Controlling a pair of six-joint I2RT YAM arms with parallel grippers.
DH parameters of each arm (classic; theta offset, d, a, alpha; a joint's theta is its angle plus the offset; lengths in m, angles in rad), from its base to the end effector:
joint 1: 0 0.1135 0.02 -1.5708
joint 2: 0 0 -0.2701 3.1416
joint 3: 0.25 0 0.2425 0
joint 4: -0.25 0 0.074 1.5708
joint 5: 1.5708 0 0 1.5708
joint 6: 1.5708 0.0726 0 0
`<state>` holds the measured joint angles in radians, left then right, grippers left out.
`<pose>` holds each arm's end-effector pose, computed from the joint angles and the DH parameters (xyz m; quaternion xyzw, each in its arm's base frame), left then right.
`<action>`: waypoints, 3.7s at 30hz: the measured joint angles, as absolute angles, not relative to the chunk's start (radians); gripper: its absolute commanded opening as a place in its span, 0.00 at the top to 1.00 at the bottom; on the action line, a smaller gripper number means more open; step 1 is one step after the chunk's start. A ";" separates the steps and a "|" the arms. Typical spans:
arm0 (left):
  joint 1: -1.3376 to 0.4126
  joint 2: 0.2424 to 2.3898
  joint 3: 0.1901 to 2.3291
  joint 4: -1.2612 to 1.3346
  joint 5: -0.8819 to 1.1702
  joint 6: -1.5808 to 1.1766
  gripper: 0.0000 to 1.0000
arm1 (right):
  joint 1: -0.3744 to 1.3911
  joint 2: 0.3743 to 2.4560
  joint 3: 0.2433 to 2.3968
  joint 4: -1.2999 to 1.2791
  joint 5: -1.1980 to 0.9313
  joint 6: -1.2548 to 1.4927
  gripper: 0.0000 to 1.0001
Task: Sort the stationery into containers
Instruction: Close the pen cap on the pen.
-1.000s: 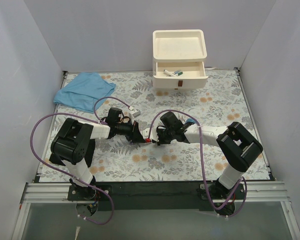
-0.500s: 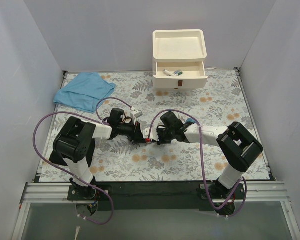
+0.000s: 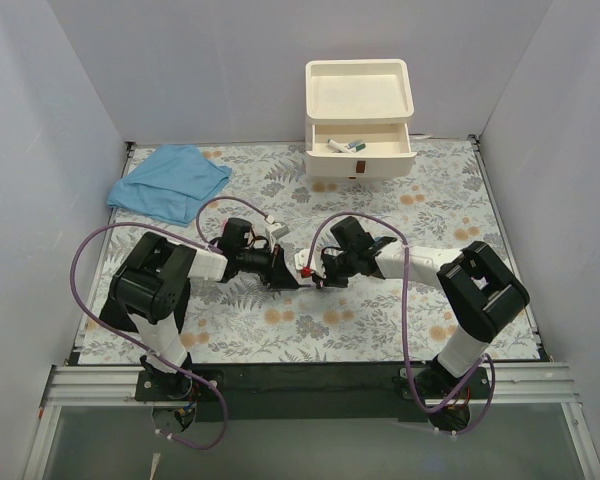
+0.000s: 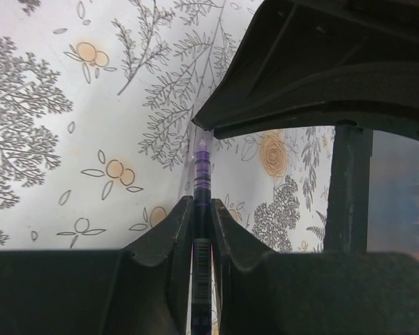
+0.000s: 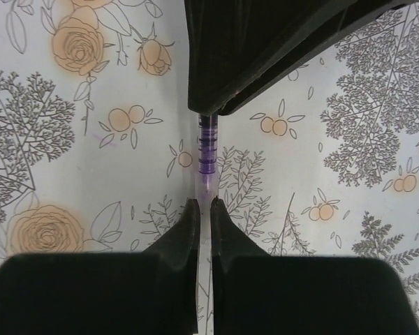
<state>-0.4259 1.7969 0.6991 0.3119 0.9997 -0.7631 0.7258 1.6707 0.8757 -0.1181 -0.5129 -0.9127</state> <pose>0.2671 -0.1883 0.1148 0.0446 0.8302 -0.5549 0.0300 0.2293 0.2511 0.1479 -0.7248 0.5652 0.2099 0.3334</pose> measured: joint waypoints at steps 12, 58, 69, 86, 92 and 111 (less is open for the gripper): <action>-0.427 1.811 0.614 0.485 1.068 -0.849 1.00 | 0.713 1.671 0.885 -0.170 -0.599 -0.799 0.99; -0.426 1.898 0.610 0.645 1.177 -0.983 1.00 | 0.696 1.633 0.835 -0.149 -0.643 -0.842 0.99; -0.425 1.949 0.640 0.666 1.201 -1.033 1.00 | 0.709 1.634 0.846 -0.163 -0.621 -0.859 0.99; -0.441 2.009 0.706 0.608 1.221 -0.999 1.00 | 0.691 1.682 0.898 -0.220 -0.634 -0.807 0.99; -0.441 2.035 0.717 0.657 1.232 -1.062 1.00 | 0.690 1.702 0.934 -0.266 -0.622 -0.811 0.99; -0.448 2.100 0.865 0.478 1.258 -1.057 1.00 | 0.695 1.700 0.954 -0.279 -0.542 -0.708 0.99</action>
